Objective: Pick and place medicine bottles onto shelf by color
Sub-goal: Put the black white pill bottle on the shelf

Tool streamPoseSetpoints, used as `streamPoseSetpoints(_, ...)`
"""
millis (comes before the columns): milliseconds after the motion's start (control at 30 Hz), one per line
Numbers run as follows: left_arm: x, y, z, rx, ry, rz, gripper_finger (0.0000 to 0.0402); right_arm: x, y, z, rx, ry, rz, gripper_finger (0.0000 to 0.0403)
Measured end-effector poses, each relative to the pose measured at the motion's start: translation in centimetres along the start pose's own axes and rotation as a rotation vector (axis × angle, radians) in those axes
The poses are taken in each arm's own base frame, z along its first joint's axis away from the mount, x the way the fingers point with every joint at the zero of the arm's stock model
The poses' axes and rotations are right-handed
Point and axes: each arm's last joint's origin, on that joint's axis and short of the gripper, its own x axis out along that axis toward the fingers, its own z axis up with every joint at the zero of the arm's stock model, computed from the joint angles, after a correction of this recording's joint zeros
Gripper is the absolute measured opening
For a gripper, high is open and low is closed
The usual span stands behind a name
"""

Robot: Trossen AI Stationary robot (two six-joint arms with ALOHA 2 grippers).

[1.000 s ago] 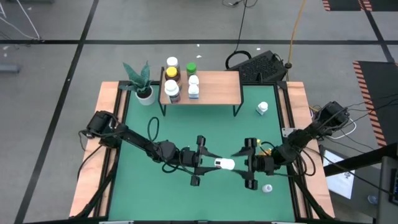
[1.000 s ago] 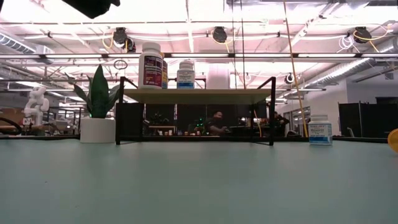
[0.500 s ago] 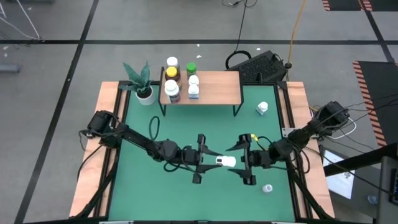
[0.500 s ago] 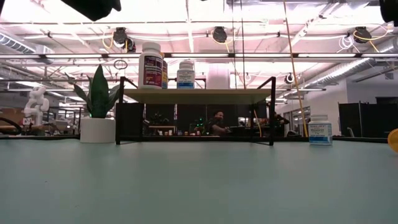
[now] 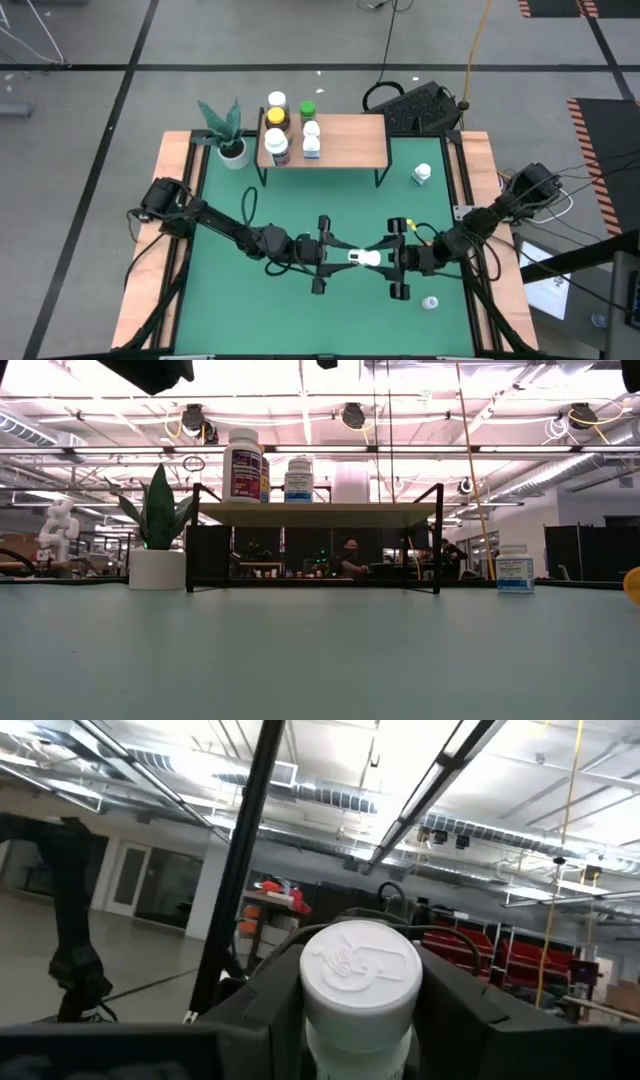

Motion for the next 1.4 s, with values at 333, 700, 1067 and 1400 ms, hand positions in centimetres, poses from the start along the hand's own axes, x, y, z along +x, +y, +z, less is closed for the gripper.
streamPoseSetpoints(333, 0.1, 0.6, -0.8, -0.059, 0.077, 0.042, 0.0181, 0.0, -0.3, -0.3, 0.034, 0.078, -0.112, 0.0143)
streamPoseSetpoints(700, -0.3, 2.3, -3.7, -0.024, 0.358, 0.208, 0.0294, -0.5, -1.7, -0.2, 0.046, 0.284, -0.144, 0.0145)
streamPoseSetpoints(1067, -2.4, 2.3, -7.1, -0.088, 0.749, 0.267, 0.0306, -1.0, -4.4, -1.3, 0.188, 0.475, -0.082, 0.0147)
streamPoseSetpoints(1400, -3.6, 3.8, -8.5, -0.039, 0.929, 0.302, 0.0287, -0.1, -8.4, -2.6, 0.296, 0.47, -0.072, 0.0147)
